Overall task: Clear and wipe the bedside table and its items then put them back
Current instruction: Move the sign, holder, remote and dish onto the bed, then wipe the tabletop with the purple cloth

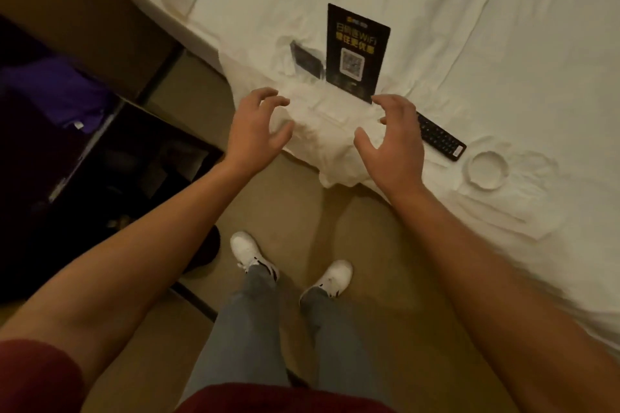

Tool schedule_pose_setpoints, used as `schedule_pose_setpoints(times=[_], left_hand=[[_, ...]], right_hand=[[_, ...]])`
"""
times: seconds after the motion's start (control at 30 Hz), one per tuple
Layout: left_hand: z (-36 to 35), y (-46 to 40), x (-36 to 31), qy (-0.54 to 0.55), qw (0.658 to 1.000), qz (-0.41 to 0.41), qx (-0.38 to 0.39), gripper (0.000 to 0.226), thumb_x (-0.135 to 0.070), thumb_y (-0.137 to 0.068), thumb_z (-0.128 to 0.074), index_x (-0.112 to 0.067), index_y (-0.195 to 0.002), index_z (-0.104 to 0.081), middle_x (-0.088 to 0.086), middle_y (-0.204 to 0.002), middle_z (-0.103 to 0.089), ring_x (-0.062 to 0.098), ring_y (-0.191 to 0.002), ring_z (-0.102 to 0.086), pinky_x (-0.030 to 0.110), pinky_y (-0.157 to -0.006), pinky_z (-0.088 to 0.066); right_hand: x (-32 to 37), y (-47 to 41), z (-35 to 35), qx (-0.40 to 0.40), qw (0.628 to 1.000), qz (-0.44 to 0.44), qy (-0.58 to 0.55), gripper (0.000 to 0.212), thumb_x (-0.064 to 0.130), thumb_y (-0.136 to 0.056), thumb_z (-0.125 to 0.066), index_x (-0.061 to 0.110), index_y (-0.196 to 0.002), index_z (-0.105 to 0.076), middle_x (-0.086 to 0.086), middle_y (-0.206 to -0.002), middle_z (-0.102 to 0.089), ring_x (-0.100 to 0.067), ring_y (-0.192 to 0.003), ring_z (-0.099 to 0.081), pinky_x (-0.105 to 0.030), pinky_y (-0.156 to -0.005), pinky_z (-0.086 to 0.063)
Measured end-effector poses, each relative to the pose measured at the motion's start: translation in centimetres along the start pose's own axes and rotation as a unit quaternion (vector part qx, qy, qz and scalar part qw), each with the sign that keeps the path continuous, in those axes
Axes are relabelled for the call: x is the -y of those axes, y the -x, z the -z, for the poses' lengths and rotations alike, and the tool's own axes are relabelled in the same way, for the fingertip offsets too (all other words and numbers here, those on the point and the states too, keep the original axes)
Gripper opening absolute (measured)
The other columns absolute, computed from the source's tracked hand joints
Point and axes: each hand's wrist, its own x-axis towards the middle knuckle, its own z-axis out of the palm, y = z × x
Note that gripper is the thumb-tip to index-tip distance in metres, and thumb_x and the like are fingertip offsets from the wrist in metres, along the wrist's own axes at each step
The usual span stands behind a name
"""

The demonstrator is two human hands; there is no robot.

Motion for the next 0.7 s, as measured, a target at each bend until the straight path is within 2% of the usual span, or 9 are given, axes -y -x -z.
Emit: schedule_pose_setpoints(times=[0.13,0.3,0.47,0.6,0.7], left_hand=[[2.7,1.3,4.9,-0.009,1.0,0.027,0.005,0.042,-0.038,-0.094,-0.063,-0.015,-0.129,-0.062,0.01,-0.138,-0.054,0.026,-0.131,-0.048,0.042,-0.109,-0.043],[7.0,2.4,11.3,-0.007,0.997,0.071,-0.038,0.04,-0.037,-0.093,-0.062,-0.015,-0.127,-0.063,0.008,-0.134,-0.055,0.024,-0.129,-0.048,0.036,-0.108,-0.041],[10.9,3.5,17.8,-0.009,0.992,0.112,-0.052,0.04,-0.033,-0.093,-0.064,-0.014,-0.128,-0.061,0.01,-0.136,-0.053,0.026,-0.129,-0.049,0.042,-0.108,-0.043],[13.8,4.4,23.4,0.002,0.987,0.141,-0.077,0.04,-0.032,-0.094,-0.064,-0.015,-0.13,-0.06,0.008,-0.138,-0.051,0.023,-0.127,-0.048,0.032,-0.106,-0.039],[15.8,4.9,27.6,0.01,0.981,0.166,-0.095,0.041,-0.034,-0.092,-0.063,-0.019,-0.13,-0.059,0.004,-0.138,-0.051,0.02,-0.127,-0.048,0.029,-0.104,-0.039]], right_hand=[[3.6,-1.3,-4.5,0.022,1.0,0.012,0.015,0.053,0.037,-0.091,-0.067,0.022,-0.14,-0.054,-0.002,-0.146,-0.047,-0.02,-0.124,-0.057,-0.042,-0.093,-0.057],[8.7,-2.3,-10.0,0.058,0.997,0.049,0.009,0.052,0.038,-0.091,-0.067,0.022,-0.138,-0.054,0.002,-0.143,-0.047,-0.017,-0.122,-0.057,-0.041,-0.092,-0.058],[14.4,-3.7,-15.2,0.09,0.994,0.067,0.003,0.053,0.036,-0.089,-0.067,0.021,-0.138,-0.053,0.003,-0.14,-0.05,-0.017,-0.118,-0.058,-0.042,-0.087,-0.059],[18.8,-4.9,-19.2,0.12,0.989,0.084,0.002,0.052,0.032,-0.091,-0.069,0.017,-0.138,-0.054,-0.001,-0.139,-0.051,-0.017,-0.116,-0.058,-0.042,-0.091,-0.057],[22.0,-5.5,-22.2,0.135,0.986,0.094,-0.006,0.052,0.033,-0.091,-0.067,0.018,-0.139,-0.053,-0.001,-0.137,-0.052,-0.017,-0.115,-0.057,-0.04,-0.093,-0.056]])
